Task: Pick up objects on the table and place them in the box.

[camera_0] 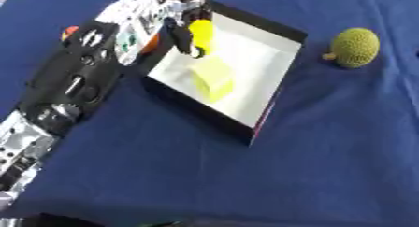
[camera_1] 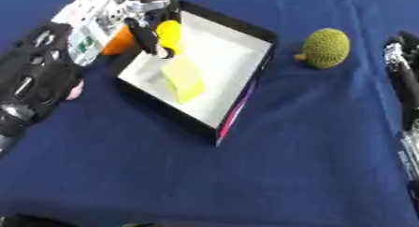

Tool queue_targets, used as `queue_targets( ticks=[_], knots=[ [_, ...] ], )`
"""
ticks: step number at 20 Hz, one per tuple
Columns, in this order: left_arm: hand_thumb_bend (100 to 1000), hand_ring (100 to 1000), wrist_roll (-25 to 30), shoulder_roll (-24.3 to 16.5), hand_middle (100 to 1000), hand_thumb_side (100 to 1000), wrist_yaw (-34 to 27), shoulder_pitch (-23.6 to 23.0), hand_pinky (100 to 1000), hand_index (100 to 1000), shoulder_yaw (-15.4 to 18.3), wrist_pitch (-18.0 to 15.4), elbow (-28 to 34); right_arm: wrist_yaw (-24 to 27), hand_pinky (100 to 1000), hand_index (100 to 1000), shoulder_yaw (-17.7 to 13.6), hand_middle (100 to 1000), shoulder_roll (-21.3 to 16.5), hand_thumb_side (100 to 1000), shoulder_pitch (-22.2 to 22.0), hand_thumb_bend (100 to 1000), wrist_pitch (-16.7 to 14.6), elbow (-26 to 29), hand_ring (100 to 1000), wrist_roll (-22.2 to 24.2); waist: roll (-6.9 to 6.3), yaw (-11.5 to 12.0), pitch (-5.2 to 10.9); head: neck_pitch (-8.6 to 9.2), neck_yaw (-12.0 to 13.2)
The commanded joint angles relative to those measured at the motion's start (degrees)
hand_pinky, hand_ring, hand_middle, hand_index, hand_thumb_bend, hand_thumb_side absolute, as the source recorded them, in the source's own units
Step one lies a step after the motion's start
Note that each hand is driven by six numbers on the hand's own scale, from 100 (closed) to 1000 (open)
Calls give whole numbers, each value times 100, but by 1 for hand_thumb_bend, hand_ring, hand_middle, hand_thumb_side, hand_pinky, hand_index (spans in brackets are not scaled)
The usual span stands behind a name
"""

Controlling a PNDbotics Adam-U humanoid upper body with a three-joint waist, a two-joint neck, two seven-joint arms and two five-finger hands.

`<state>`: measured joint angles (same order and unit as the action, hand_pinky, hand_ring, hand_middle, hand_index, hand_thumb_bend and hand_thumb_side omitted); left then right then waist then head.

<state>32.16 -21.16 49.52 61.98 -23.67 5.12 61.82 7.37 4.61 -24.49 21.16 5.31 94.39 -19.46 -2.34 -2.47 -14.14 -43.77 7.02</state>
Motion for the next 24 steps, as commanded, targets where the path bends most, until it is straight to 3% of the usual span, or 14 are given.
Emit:
queue_targets(
  ticks=[1, 4, 8, 14, 19, 24],
  knots=[
    [550, 874, -50, -25, 880, 179, -25, 103, 835, 908, 213, -129, -114, 27, 981, 899, -44, 804, -70, 703, 75, 100, -16, 98, 844, -22, 98, -11, 304, -33, 21],
    [535, 867, -101, -61, 877, 206, -182, 119, 819, 914, 370, -154, -58, 35, 981, 899, -43, 804, -71, 703, 71, 100, -19, 96, 844, -26, 99, -8, 305, -35, 26],
    [471, 833, -208, -257, 842, 113, -431, 218, 778, 882, 606, 17, 166, 46, 982, 899, -40, 803, -80, 704, 58, 100, -30, 89, 844, -49, 89, 9, 321, -35, 20],
    [472, 837, -54, -995, 845, 100, -772, 373, 789, 878, 917, 311, 214, 32, 982, 898, -38, 803, -119, 705, 26, 100, -30, 72, 844, -47, 37, 50, 353, -35, -48],
    [483, 855, 630, -1702, 860, 244, -1194, 173, 811, 888, 973, 136, 235, 10, 982, 898, -50, 803, -172, 709, -8, 100, -24, 57, 845, -48, -13, 96, 355, -35, -144],
    [514, 859, 1083, -2262, 856, 304, -1782, -172, 815, 889, 996, 119, 431, -7, 983, 898, -48, 803, -210, 712, -31, 100, -9, 37, 845, -35, -29, 130, 349, -35, -213]
  ],
)
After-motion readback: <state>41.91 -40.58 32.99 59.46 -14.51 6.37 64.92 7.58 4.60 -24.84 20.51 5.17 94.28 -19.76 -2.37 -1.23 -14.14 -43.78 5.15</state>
